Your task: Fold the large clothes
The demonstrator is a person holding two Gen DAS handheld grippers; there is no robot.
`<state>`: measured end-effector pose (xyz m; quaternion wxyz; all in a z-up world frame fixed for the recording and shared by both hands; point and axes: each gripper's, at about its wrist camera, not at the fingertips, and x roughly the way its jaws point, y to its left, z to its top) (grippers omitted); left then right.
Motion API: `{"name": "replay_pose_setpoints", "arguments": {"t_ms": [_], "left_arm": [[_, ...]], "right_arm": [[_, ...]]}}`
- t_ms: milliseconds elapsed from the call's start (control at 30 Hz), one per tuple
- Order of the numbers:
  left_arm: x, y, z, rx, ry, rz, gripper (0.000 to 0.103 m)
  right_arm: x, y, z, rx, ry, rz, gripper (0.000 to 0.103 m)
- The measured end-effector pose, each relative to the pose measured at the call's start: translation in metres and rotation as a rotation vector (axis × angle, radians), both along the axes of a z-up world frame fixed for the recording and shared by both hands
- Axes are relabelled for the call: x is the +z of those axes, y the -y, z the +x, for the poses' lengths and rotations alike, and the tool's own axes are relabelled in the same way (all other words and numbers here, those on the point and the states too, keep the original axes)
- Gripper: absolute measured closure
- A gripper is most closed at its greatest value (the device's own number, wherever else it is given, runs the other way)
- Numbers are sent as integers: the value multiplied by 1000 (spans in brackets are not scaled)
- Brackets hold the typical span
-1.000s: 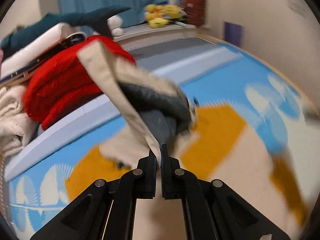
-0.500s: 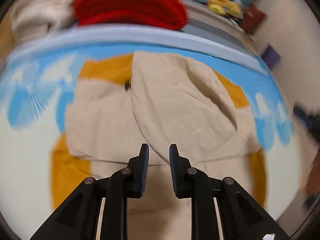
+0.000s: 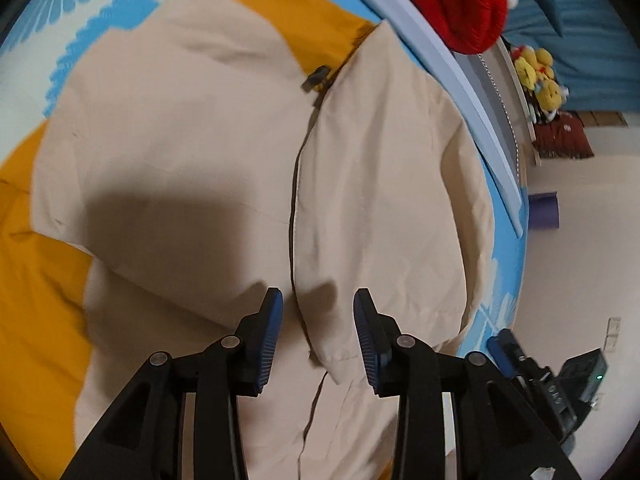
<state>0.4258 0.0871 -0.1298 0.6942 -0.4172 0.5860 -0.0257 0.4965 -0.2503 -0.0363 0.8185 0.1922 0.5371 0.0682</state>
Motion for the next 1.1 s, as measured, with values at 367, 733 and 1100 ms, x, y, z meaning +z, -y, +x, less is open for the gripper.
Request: {"name": "replay_pose_setpoints", "arguments": {"t_ms": [367, 733, 1100], "left_arm": [[-23, 9, 8, 5, -23, -56, 80], [18, 17, 5, -125, 28, 219, 101], [53, 41, 0, -230, 184, 377, 81]], "right_arm": [[-49, 2, 21, -36, -120, 81, 68], [-55, 21, 9, -166, -79, 217, 101], [-69, 4, 12, -178, -170, 87, 79]]}}
